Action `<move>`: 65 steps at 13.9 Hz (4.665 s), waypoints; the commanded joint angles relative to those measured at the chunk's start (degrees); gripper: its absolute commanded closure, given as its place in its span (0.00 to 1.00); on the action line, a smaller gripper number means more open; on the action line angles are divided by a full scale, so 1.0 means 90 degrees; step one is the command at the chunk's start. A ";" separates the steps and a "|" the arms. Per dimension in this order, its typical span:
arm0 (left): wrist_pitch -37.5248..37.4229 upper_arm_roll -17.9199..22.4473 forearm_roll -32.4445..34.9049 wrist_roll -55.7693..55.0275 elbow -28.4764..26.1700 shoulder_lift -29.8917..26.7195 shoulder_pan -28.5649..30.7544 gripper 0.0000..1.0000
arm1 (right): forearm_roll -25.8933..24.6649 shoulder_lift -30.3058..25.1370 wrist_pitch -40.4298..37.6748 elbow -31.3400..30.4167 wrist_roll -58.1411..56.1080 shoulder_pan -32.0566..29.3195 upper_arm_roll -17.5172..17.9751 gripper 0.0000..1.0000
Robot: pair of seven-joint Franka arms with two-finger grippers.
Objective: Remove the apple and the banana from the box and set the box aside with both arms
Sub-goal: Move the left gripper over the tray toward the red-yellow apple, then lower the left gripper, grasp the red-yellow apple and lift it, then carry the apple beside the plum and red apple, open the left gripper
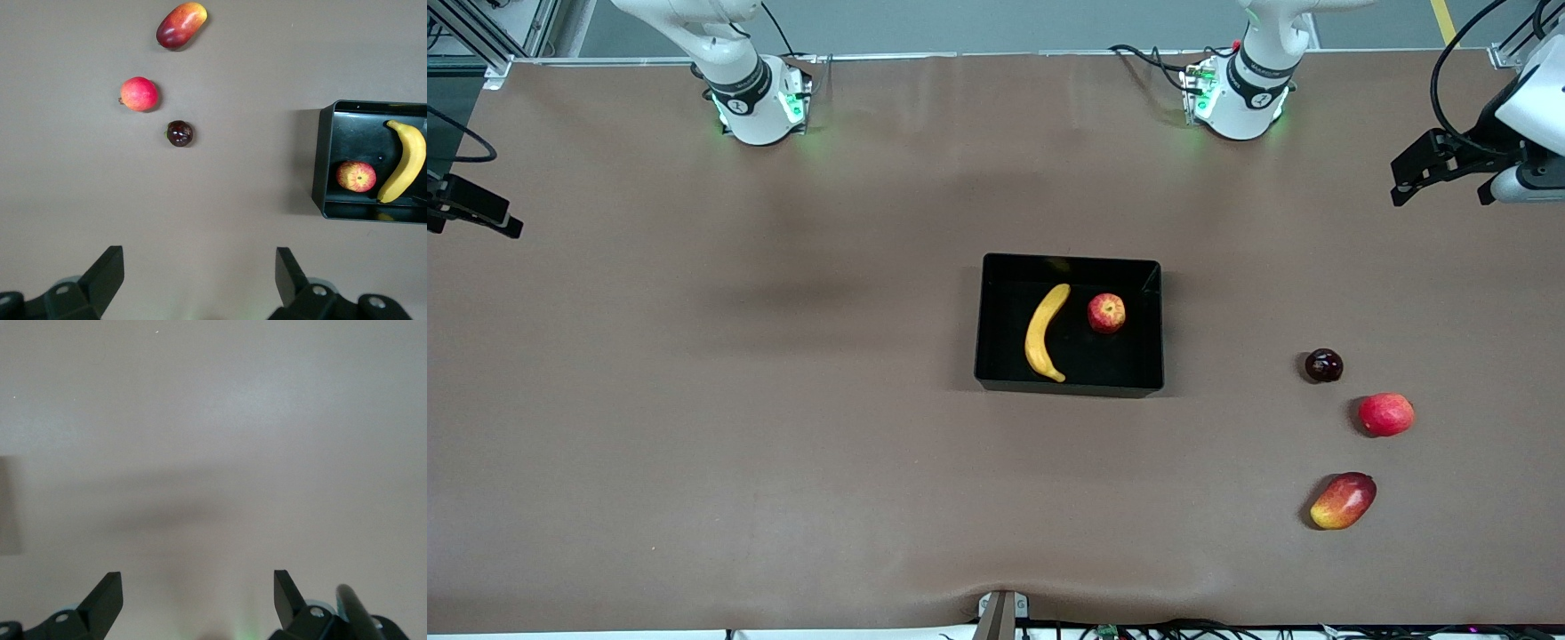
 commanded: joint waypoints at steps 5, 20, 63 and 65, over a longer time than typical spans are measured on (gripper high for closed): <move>-0.0239 0.0016 -0.0127 0.0046 0.0379 0.0147 0.0026 0.00 | 0.0079 -0.0043 -0.0001 0.0040 -0.0045 -0.0071 0.0036 0.00; 0.2160 -0.1312 0.0605 -0.2978 0.0079 0.2725 -0.1408 0.00 | 0.0099 -0.0034 -0.0021 0.0040 -0.0035 -0.0071 0.0036 0.00; 0.2289 -0.1253 0.1132 -0.3717 0.0097 0.3106 -0.0446 1.00 | 0.0274 0.0113 -0.0001 0.0186 -0.0035 0.0065 0.0056 0.00; 0.2892 -0.1243 0.1152 -0.3170 0.0097 0.3438 0.0120 1.00 | 0.0352 0.0113 -0.0001 0.0186 -0.0026 0.0202 0.0056 0.00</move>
